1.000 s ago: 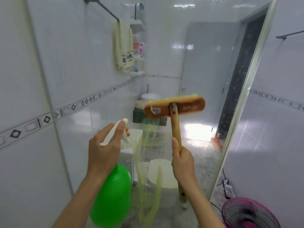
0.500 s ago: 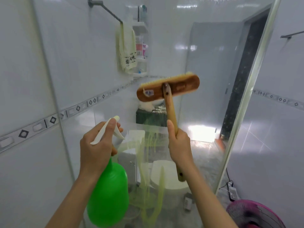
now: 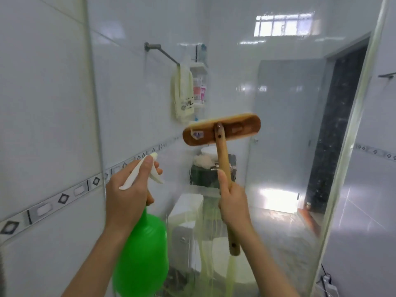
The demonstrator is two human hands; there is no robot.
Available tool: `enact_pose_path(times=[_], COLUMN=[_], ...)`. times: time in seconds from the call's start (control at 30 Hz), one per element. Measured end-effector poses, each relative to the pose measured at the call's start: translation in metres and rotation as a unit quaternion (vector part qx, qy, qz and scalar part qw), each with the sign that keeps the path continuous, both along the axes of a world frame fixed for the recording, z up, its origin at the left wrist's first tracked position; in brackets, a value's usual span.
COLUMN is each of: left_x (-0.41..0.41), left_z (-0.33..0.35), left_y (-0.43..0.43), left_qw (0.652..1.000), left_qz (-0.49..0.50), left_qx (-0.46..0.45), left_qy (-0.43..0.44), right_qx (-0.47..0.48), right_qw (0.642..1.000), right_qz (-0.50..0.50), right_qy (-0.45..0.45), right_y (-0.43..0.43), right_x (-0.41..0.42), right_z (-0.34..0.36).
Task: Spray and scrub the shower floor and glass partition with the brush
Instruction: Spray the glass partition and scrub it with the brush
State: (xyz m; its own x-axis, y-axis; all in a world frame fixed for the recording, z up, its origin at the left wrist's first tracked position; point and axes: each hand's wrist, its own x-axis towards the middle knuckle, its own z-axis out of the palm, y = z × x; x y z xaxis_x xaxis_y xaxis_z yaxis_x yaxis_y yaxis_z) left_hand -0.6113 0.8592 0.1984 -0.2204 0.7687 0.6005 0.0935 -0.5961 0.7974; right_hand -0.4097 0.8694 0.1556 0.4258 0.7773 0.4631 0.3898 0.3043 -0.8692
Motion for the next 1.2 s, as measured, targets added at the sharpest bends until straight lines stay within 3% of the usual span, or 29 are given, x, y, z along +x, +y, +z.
enact_pose_path(times=[0.1, 0.2, 0.3, 0.37, 0.5, 0.63, 0.73, 0.83, 0.93, 1.0, 1.13, 1.2], left_x=[-0.010, -0.016, -0.021, -0.026, -0.033, -0.036, -0.037, -0.041, -0.047, -0.052, -0.062, -0.068], left_z=[0.008, 0.014, 0.018, 0.020, 0.020, 0.018, 0.013, 0.009, 0.000, -0.005, -0.012, -0.016], left_y=[0.003, 0.006, 0.009, 0.011, 0.014, 0.021, 0.025, 0.023, 0.020, 0.020, 0.017, 0.016], left_qw=[1.000, 0.999, 0.999, 0.999, 0.999, 0.999, 1.000, 1.000, 1.000, 1.000, 0.999, 0.999], left_qz=[-0.004, -0.006, -0.009, -0.012, -0.008, -0.007, -0.005, 0.000, 0.005, 0.017, 0.032, 0.041], left_qx=[0.010, 0.022, 0.033, 0.035, 0.032, 0.027, 0.023, 0.020, 0.013, 0.007, -0.001, -0.004], left_qy=[-0.018, -0.022, -0.018, -0.019, -0.019, -0.020, -0.018, -0.008, -0.007, 0.004, 0.013, 0.013], right_qx=[-0.040, 0.010, 0.077, 0.078, 0.023, 0.047, 0.083, 0.047, -0.068, -0.056, 0.041, 0.035], right_qw=[0.998, 0.999, 0.997, 0.997, 0.999, 0.999, 0.996, 0.999, 0.998, 0.998, 0.995, 0.995], right_qz=[0.032, 0.014, 0.012, 0.002, 0.007, 0.003, 0.018, 0.011, 0.006, 0.038, 0.079, 0.080], right_qy=[0.036, -0.035, -0.026, -0.016, 0.033, -0.022, -0.012, -0.016, 0.013, -0.011, -0.051, -0.038], right_y=[-0.010, 0.017, 0.038, 0.038, 0.007, 0.028, 0.040, 0.030, 0.014, 0.026, 0.060, 0.066], right_x=[-0.010, -0.018, -0.015, -0.008, -0.004, -0.007, -0.006, -0.009, -0.027, -0.042, -0.061, -0.064], right_z=[-0.020, 0.076, 0.159, 0.141, 0.035, 0.113, 0.166, 0.083, -0.022, -0.008, 0.082, 0.062])
